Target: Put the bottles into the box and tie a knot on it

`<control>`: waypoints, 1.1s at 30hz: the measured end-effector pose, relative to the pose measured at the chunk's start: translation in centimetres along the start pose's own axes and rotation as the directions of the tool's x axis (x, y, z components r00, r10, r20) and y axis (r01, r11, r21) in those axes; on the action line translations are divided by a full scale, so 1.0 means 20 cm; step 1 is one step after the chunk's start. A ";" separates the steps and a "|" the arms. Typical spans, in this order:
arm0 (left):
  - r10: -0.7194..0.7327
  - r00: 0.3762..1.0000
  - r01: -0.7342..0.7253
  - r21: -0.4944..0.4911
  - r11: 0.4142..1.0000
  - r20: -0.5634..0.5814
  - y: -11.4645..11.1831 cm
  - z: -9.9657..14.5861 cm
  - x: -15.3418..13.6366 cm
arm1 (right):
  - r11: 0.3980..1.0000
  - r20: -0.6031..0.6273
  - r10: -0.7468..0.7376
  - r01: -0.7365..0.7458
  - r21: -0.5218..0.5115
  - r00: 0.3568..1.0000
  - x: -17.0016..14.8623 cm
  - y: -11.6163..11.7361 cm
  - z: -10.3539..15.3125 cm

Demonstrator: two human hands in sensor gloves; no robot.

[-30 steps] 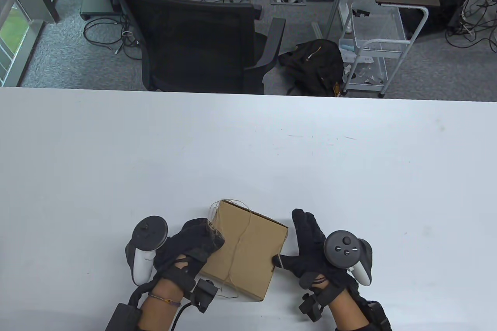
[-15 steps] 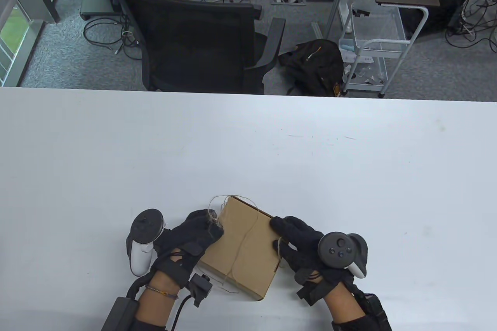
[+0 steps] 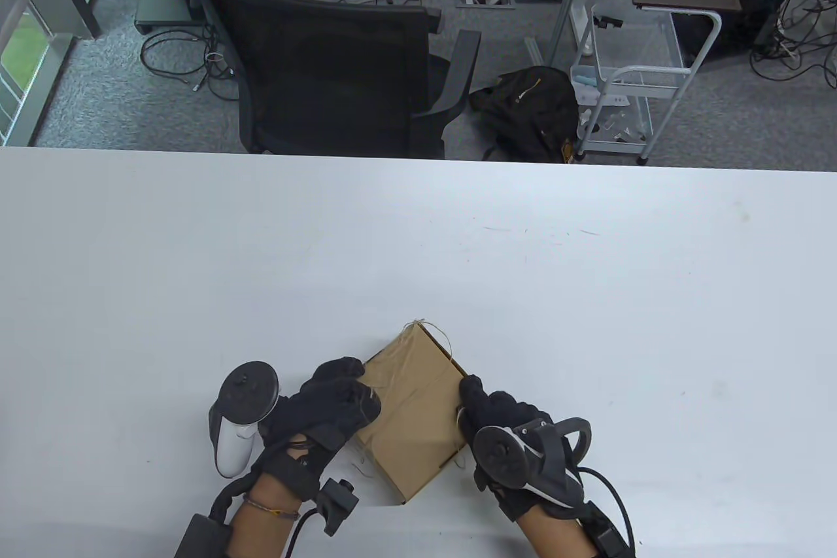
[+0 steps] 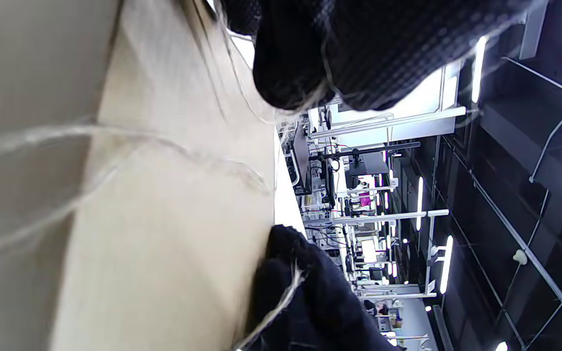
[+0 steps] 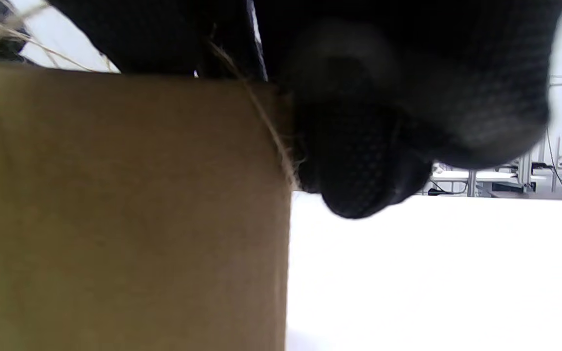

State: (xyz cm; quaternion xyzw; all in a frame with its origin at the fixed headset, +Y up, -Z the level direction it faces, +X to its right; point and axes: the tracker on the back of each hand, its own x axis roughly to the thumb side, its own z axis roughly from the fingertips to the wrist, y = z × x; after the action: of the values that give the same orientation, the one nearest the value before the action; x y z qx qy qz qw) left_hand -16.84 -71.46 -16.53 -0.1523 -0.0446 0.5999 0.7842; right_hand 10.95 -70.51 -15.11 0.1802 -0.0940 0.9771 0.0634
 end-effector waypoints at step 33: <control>0.314 0.921 -0.343 0.098 0.934 0.230 0.05 -0.03 -0.08 | 0.977 -0.023 0.203 -0.204 -0.053 0.979 0.20 -0.03 0.08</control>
State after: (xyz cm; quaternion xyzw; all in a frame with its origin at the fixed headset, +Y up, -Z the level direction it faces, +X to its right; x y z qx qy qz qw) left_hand -17.94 -72.81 -17.18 -0.0392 -0.0600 0.7374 0.6717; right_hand 7.79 -69.92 -12.09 0.1592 -0.1381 0.9770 -0.0314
